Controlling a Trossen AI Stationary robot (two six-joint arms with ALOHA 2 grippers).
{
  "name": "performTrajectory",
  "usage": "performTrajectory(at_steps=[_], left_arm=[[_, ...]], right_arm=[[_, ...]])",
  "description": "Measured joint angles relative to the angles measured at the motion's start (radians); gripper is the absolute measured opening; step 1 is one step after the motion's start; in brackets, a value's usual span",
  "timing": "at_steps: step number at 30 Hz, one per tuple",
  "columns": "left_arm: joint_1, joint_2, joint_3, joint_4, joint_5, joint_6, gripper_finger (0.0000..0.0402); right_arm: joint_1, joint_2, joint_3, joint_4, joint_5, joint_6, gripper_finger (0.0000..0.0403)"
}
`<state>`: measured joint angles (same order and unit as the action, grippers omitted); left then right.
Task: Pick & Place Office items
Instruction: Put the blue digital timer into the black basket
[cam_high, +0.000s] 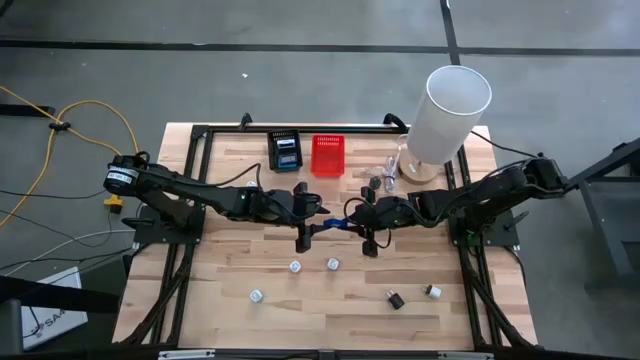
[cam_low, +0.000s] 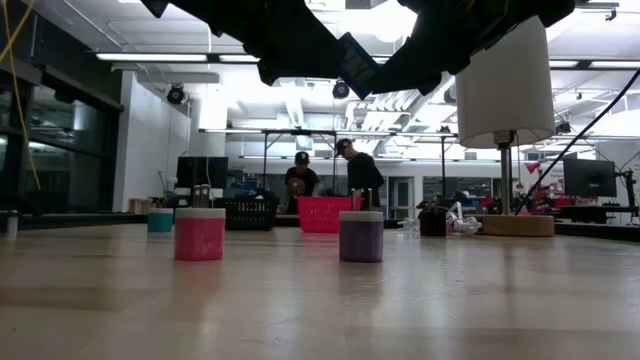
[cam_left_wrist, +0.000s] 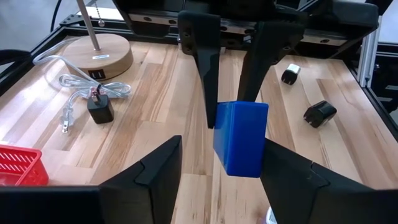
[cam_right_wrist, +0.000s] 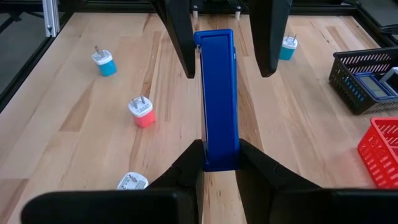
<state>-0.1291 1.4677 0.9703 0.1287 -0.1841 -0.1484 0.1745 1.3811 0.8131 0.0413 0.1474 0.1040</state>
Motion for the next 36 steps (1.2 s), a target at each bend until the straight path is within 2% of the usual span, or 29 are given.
performTrajectory(at_steps=[12, 25, 36], left_arm=[[0.0, 0.0, 0.0, 0.0, 0.003, -0.002, 0.0147], [-0.001, 0.0, 0.0, 0.0, 0.002, -0.002, 0.0138], [-0.008, 0.0, 0.0, 0.0, -0.002, 0.002, 0.0069]], right_arm=[[0.0, 0.0, 0.0, 0.0, 0.002, 0.0, 0.0061], [0.0, 0.0, 0.0, -0.006, 0.007, 0.0, 0.0061], [0.0, 0.0, 0.0, -0.008, 0.005, 0.004, 0.0061]])
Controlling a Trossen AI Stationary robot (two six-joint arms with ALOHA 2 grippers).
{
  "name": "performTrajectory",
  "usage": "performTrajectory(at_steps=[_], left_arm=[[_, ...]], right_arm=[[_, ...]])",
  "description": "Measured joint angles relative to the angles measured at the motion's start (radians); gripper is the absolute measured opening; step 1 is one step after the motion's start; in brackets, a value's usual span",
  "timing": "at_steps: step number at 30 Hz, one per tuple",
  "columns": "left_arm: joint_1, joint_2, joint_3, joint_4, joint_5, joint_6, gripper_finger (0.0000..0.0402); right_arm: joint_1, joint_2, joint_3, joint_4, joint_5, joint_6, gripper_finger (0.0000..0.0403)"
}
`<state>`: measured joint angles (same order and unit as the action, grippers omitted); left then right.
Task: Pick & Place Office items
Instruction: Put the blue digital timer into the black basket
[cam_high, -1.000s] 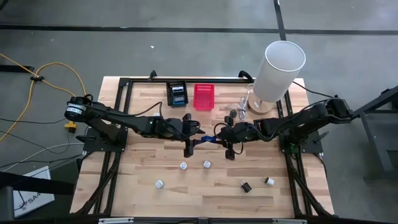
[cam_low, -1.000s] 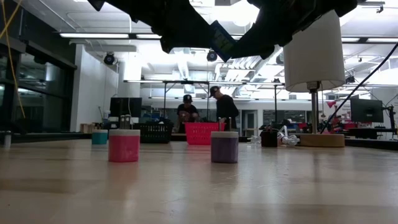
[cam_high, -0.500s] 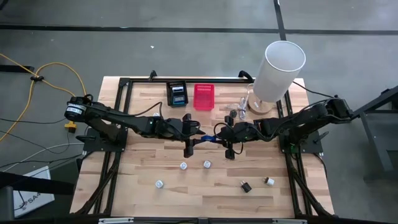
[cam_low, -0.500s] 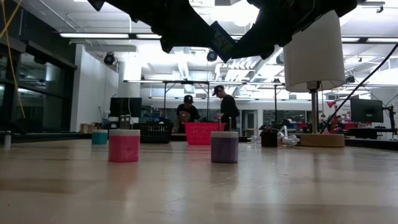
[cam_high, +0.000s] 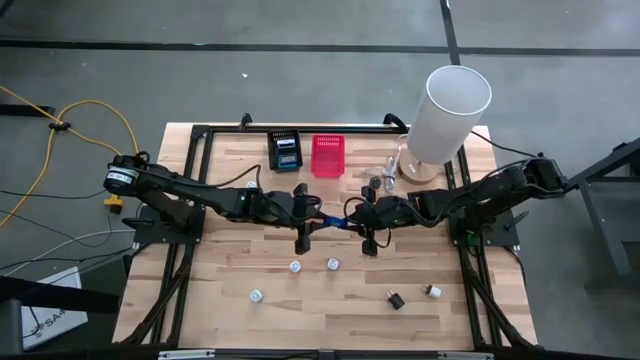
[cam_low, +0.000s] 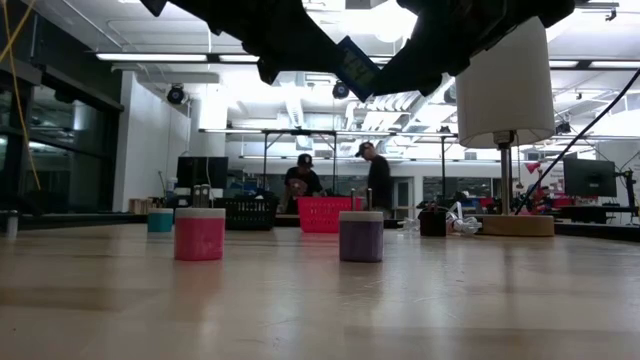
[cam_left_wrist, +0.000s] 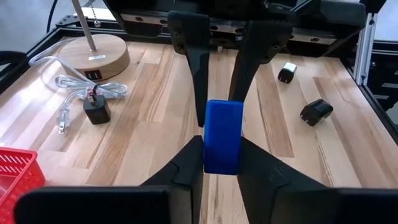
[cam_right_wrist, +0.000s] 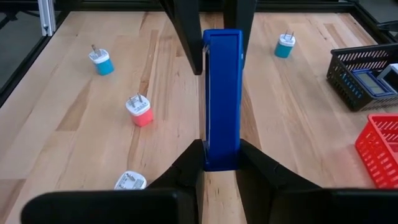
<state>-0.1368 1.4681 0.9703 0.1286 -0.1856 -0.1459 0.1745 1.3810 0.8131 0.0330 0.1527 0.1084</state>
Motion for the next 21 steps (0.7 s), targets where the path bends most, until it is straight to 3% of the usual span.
performTrajectory(at_steps=[21], left_arm=[[0.0, 0.0, 0.0, 0.0, 0.0, -0.002, 0.0063]], right_arm=[[0.0, 0.0, 0.0, 0.0, 0.0, -0.002, 0.0062]])
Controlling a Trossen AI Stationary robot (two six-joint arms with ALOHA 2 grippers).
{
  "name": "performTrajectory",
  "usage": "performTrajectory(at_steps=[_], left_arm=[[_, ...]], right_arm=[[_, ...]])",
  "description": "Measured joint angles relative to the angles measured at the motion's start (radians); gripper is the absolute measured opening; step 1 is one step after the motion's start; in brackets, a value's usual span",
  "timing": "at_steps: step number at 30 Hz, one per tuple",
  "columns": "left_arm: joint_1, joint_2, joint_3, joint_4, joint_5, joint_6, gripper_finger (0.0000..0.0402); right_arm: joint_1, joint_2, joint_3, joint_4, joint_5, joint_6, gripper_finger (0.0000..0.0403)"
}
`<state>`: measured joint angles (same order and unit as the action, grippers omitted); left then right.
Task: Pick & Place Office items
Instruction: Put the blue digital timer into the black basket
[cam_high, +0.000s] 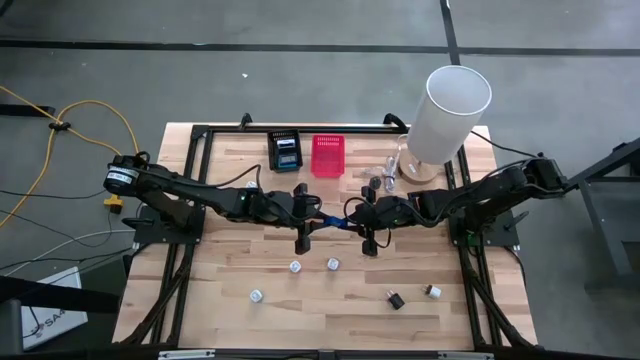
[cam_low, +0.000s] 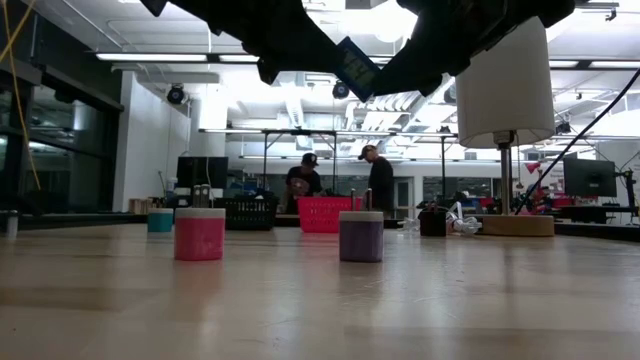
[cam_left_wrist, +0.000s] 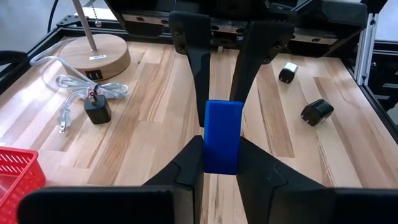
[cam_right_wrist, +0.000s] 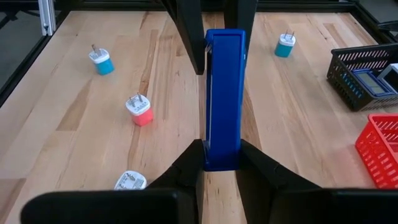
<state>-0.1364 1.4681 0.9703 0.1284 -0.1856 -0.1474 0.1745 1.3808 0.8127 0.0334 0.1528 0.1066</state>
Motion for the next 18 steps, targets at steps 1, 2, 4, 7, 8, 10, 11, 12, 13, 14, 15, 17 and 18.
performTrajectory(at_steps=[1, 2, 4, 7, 8, 10, 11, 12, 13, 14, 15, 17, 18], left_arm=[[0.0, 0.0, 0.0, 0.0, 0.0, 0.0, 0.0063], [0.0, 0.0, 0.0, 0.0, 0.0, -0.002, 0.0062], [0.0, 0.0, 0.0, 0.0, 0.0, -0.006, 0.0061], [0.001, 0.0, 0.0, 0.001, 0.0, -0.007, 0.0061], [0.001, 0.0, 0.0, 0.001, 0.0, -0.007, 0.0061], [0.001, 0.0, 0.0, 0.001, 0.0, -0.007, 0.0061], [0.001, 0.0, 0.0, 0.001, 0.0, -0.007, 0.006], [0.001, 0.0, 0.0, 0.001, 0.0, -0.007, 0.006], [0.001, 0.0, 0.0, 0.001, 0.0, -0.008, 0.006], [0.001, 0.0, 0.0, 0.0, 0.0, -0.011, 0.006], [0.001, 0.0, 0.0, 0.0, 0.0, -0.011, 0.006], [0.001, 0.0, 0.0, 0.0, 0.0, -0.011, 0.006], [0.001, 0.0, 0.0, 0.0, 0.0, -0.011, 0.006]], right_arm=[[0.0, 0.0, 0.0, 0.0, 0.0, -0.002, 0.0065], [0.0, 0.0, 0.0, 0.0, 0.0, -0.003, 0.007], [0.0, 0.0, 0.0, 0.001, -0.002, -0.003, 0.0081], [0.001, 0.0, 0.0, 0.001, -0.002, -0.003, 0.0099], [0.001, 0.0, 0.0, 0.001, -0.003, -0.003, 0.0104], [0.001, 0.0, 0.0, 0.001, -0.003, -0.003, 0.0113], [0.001, 0.0, 0.0, 0.001, -0.003, -0.002, 0.0117], [0.001, 0.0, 0.0, 0.001, -0.003, -0.002, 0.012], [0.001, 0.0, 0.0, 0.001, -0.003, -0.001, 0.0124], [0.001, 0.0, 0.0, 0.001, -0.003, 0.001, 0.0127], [0.001, 0.0, 0.0, 0.001, -0.002, 0.002, 0.0129], [0.001, 0.0, 0.0, 0.001, -0.002, 0.002, 0.0135], [0.001, 0.0, 0.0, 0.001, -0.002, 0.002, 0.0137]])
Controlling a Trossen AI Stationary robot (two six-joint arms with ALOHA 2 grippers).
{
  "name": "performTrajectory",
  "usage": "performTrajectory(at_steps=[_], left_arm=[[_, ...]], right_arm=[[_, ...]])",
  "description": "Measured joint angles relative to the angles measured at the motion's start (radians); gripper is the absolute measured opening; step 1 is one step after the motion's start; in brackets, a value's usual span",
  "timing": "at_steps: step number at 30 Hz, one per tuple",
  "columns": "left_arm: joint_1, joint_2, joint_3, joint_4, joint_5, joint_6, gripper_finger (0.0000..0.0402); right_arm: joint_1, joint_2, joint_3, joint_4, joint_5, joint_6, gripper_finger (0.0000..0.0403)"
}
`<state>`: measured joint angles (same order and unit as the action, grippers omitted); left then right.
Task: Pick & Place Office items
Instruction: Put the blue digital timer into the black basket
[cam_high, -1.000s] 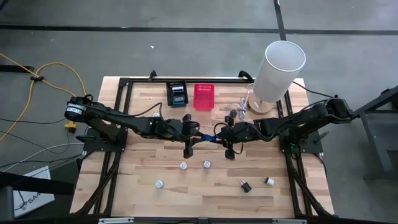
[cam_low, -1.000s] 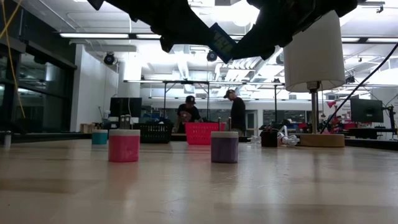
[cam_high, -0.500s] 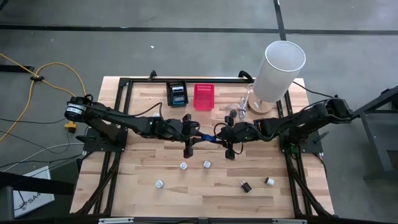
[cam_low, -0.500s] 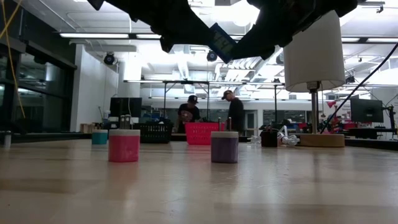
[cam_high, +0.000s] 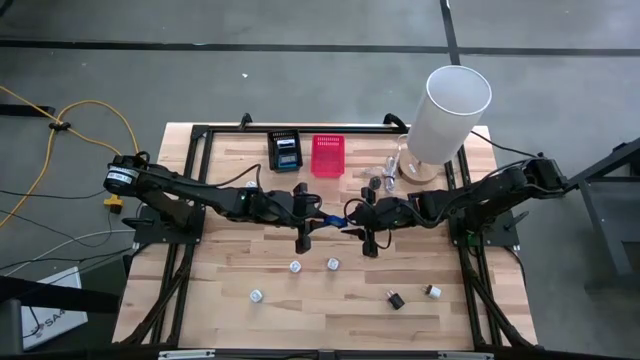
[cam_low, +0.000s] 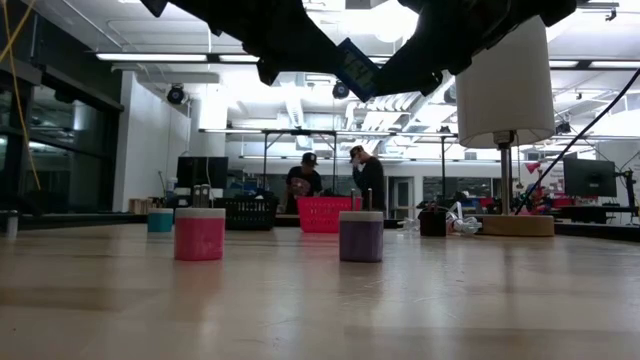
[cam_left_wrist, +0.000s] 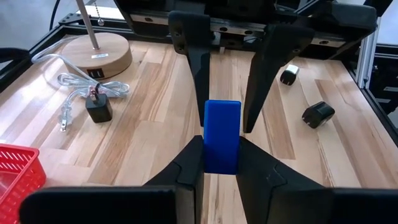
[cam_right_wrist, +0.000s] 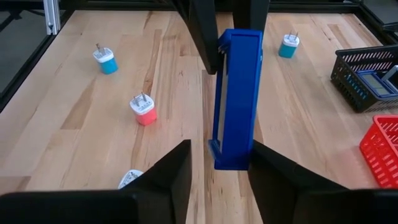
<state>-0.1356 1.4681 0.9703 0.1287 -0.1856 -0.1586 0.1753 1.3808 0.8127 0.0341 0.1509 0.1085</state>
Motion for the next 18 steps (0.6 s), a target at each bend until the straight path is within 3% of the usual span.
performTrajectory(at_steps=[18], left_arm=[[0.0, 0.0, 0.0, -0.001, 0.0, 0.0, 0.0061]], right_arm=[[0.0, 0.0, 0.0, -0.047, 0.078, 0.003, 0.0159]])
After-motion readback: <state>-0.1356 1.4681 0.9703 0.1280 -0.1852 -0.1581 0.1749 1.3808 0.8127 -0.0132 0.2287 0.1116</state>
